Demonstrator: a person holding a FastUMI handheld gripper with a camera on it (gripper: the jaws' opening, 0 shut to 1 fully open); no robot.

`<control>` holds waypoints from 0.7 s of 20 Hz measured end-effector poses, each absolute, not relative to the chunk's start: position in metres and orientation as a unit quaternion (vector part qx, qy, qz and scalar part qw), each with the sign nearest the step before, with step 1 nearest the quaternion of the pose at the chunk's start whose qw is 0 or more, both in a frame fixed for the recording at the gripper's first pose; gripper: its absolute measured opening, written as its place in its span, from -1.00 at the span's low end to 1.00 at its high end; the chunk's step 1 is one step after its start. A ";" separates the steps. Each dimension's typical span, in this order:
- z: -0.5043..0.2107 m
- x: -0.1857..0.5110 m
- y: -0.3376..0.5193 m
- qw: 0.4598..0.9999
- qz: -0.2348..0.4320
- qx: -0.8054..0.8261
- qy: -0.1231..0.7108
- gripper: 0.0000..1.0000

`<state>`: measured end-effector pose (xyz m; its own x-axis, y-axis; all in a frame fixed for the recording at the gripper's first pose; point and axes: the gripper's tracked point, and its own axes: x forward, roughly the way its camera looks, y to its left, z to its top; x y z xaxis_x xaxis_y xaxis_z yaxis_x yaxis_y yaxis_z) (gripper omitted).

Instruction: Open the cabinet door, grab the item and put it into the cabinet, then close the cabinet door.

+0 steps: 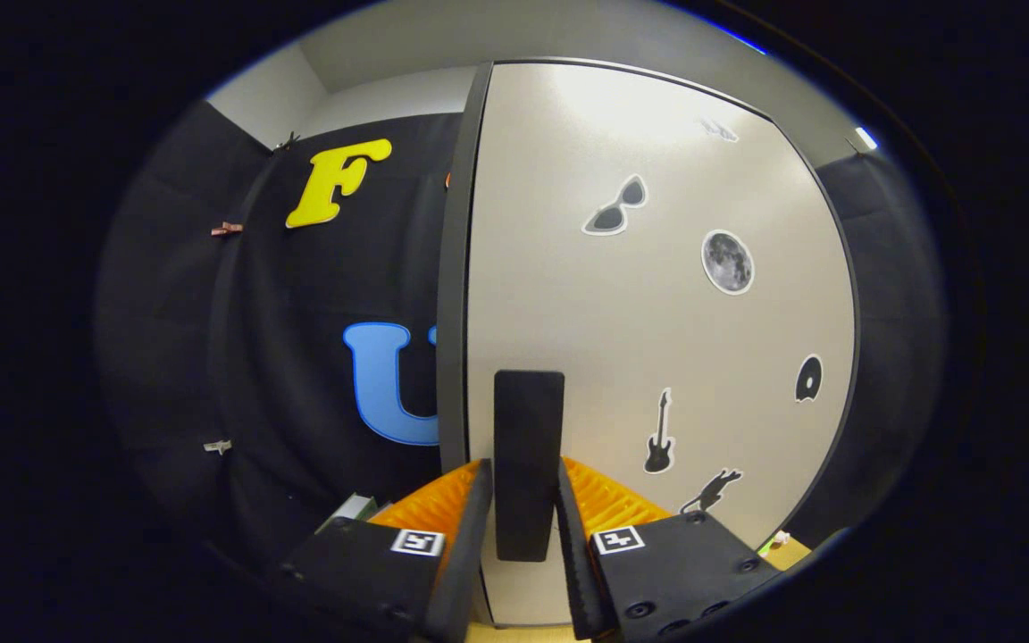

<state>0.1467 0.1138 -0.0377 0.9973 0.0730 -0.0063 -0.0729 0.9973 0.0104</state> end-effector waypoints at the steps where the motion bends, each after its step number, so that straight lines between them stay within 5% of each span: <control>1: -0.037 0.150 0.113 0.999 0.033 0.011 0.003 -0.21; 2: -0.035 0.142 0.114 0.999 0.033 0.014 0.006 -0.21; 4: -0.038 0.146 0.113 0.999 0.036 0.002 0.011 -0.57; 14: -0.018 0.084 0.111 0.994 0.102 0.013 0.027 -0.57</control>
<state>0.0841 0.1113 -0.0185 0.9777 0.2038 -0.0503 -0.2024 0.9788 0.0318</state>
